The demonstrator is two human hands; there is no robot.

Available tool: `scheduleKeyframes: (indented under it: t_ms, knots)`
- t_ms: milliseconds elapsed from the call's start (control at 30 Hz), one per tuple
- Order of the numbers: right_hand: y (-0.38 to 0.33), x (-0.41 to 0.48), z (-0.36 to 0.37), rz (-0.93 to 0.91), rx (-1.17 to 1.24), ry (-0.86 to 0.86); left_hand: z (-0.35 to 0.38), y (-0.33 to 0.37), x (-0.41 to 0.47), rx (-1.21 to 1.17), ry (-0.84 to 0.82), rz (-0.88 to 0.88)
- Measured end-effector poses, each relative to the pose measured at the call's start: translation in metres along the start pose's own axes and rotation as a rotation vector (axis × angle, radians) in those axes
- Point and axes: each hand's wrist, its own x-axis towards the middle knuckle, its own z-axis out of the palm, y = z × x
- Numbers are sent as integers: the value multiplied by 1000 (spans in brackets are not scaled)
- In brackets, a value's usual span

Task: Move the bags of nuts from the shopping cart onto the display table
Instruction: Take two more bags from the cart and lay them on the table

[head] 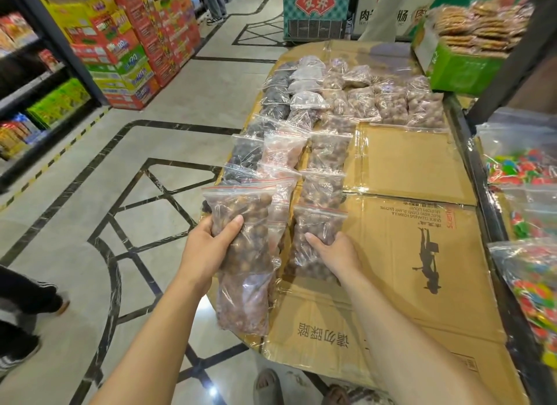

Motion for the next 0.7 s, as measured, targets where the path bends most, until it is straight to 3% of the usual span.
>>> scheduleKeyframes:
  t_ms: [200,300,533,700]
  knots:
    - [-8,-9,-16,-29,-209,18,14,2,-12,5,-42,28]
    - [-12,-23,-32,-148,-242,122,23,0,-17,42,-34,40]
    - [-9,-67,-57,-375,311,-163,60,-2,-43,47,-113,51]
    - [7,-85,-62,-443,368,-155,86,-12,-63,86,-206,37]
